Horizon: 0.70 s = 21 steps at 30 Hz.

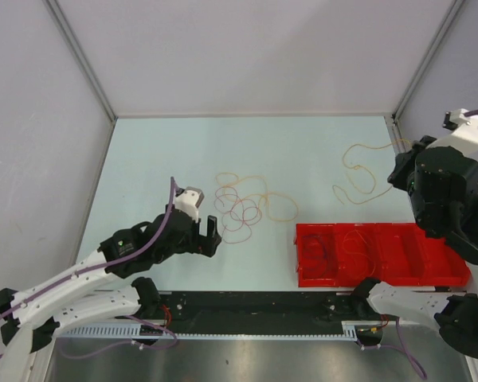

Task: Untangle the cables

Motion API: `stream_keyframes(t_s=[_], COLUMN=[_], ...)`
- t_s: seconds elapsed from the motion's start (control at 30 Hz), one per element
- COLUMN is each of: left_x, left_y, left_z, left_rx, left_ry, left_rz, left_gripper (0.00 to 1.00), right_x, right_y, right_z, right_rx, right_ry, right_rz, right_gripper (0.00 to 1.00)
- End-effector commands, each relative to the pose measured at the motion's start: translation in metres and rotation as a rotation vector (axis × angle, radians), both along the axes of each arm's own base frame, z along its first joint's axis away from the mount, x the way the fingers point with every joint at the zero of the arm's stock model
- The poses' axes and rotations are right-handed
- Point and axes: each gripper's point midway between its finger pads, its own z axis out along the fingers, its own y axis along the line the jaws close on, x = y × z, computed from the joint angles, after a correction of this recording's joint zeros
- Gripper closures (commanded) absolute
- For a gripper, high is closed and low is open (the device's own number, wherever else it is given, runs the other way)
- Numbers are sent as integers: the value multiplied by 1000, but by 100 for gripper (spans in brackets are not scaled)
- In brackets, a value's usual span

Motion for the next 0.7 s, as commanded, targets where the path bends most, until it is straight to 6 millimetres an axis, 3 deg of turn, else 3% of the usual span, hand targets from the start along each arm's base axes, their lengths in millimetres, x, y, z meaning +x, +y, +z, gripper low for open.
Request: stream_keyframes(t_s=[0.0, 0.1, 0.3, 0.67], left_x=[-2, 2, 2, -8], left_y=[14, 20, 19, 14], left_z=[-5, 3, -2, -1], left_rx=[-44, -56, -47, -53], left_ry=[-10, -45, -39, -44], left_rz=[73, 98, 97, 59], left_gripper=[0, 0, 1, 3], right_x=[-13, -18, -32, -61], right_y=[-49, -71, -108, -145], right_z=[7, 1, -7, -22], right_rx=[-39, -82, -135, -175], right_ry=[-25, 0, 54, 96], right_rz=[-219, -330, -518, -734], right_gripper=[100, 100, 100, 100])
